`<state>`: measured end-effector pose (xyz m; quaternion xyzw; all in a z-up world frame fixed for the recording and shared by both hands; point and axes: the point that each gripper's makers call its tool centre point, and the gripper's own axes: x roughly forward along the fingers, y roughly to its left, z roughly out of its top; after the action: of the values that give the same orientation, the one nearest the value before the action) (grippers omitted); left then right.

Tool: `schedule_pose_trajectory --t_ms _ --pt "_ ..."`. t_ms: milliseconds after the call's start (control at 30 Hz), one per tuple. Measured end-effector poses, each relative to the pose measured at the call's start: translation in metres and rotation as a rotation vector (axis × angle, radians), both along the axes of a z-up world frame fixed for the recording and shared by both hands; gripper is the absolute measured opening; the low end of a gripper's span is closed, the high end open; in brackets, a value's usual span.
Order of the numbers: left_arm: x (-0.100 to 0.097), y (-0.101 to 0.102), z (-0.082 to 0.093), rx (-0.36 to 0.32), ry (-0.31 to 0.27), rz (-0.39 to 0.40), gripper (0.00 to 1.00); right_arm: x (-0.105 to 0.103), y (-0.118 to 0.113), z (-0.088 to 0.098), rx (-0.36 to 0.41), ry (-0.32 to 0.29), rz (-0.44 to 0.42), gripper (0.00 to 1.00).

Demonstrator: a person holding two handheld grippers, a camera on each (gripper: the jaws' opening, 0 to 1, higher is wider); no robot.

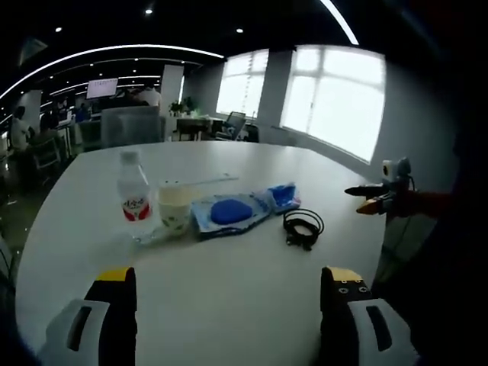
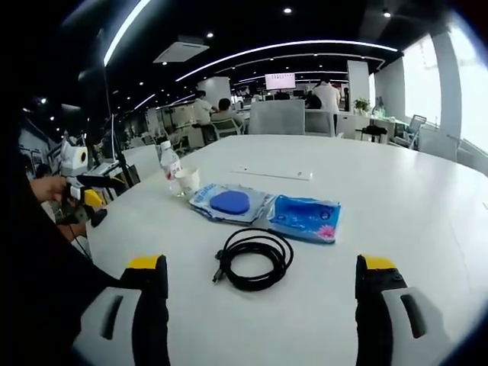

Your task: Arrange the tabletop items into an orderly group along one side of the table until the central work area is clear of visible clutter.

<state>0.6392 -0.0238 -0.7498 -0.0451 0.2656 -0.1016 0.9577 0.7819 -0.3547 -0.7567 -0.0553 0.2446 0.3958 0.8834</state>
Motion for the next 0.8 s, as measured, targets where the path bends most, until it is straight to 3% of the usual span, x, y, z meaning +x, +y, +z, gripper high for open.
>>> schedule_pose_trajectory --t_ms 800 --pt "-0.0004 0.0082 0.0017 0.003 -0.011 0.014 0.99 -0.0006 0.009 0.0011 0.002 0.002 0.001 1.0"
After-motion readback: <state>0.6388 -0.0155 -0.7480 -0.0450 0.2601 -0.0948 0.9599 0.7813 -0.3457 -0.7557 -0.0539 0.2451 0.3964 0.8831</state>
